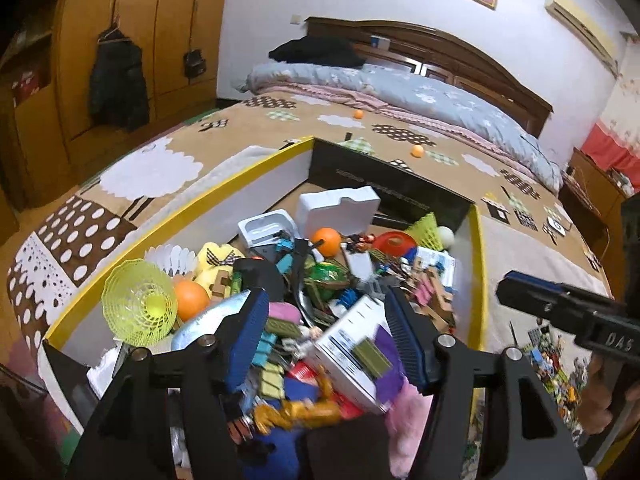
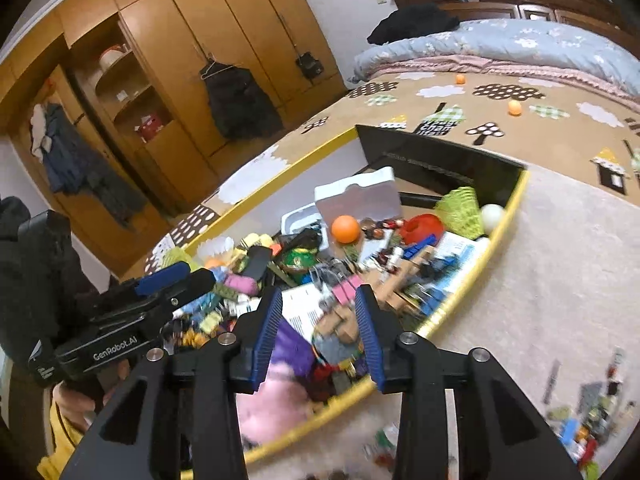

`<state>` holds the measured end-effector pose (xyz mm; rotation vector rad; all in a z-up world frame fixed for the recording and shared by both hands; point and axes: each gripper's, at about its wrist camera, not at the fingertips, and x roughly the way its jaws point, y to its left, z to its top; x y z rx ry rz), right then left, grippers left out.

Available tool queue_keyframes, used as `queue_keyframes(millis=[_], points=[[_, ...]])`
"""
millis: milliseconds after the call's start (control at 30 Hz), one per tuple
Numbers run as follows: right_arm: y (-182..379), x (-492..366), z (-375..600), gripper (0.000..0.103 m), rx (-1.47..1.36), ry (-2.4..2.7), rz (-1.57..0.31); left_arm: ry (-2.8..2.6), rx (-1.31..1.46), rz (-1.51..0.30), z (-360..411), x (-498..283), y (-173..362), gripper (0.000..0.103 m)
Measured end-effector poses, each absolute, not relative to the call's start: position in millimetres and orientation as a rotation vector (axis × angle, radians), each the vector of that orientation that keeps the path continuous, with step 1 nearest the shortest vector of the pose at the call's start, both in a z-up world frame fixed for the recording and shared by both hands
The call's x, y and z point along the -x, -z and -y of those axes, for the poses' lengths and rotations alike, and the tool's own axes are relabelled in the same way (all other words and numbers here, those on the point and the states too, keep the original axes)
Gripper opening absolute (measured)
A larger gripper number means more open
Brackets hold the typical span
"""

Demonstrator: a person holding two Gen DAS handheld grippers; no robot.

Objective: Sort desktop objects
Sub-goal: 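Bring both grippers back over the Lego pile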

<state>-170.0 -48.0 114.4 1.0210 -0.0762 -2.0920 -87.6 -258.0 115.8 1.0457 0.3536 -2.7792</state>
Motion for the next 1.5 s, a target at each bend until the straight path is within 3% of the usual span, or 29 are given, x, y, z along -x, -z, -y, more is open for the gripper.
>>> queue_keyframes(millis=[333, 433, 533, 733, 967, 1200, 1267, 1433, 1467, 1500], points=[[-130.0, 115.8, -50.0, 0.039, -1.057, 2.146, 0.093, 2.915, -1.043, -0.279, 196.2, 52.3, -136.5, 0.062], [-125.7, 96.0, -84.4, 0.039, -1.066, 2.178, 0.085, 2.976, -1.056, -0.261, 167.8, 42.4, -138.0, 0.07], [-111.3, 75.6, -117.9, 0.039, -1.081, 2.228, 0.058, 3.034, -1.066, -0.187, 132.9, 32.6, -134.3, 0.071], [-61.7, 38.2, -175.6, 0.039, -1.088, 2.379, 0.022, 3.134, -1.087, -0.001, 61.9, 22.2, -106.7, 0.072], [-15.7, 12.9, -204.3, 0.039, -1.052, 2.512, -0.094, 3.158, -1.24, 0.058, 6.6, 28.0, -50.5, 0.071], [17.3, 1.0, -212.8, 0.04, -1.043, 2.566, -0.143, 3.213, -1.401, -0.052, -42.6, 35.0, -11.8, 0.071], [22.5, -3.3, -212.3, 0.048, -1.01, 2.582, -0.157, 3.214, -1.41, -0.089, -50.7, 37.1, -2.8, 0.072], [31.2, -5.4, -220.3, 0.05, -0.984, 2.556, -0.082, 3.173, -1.405, -0.177, -50.1, 47.8, 14.2, 0.071], [30.8, -4.7, -221.1, 0.05, -0.982, 2.552, -0.065, 3.163, -1.415, -0.192, -49.1, 50.6, 17.0, 0.069], [31.6, -4.3, -222.7, 0.05, -0.978, 2.548, -0.048, 3.156, -1.439, -0.208, -48.3, 54.2, 19.7, 0.056]])
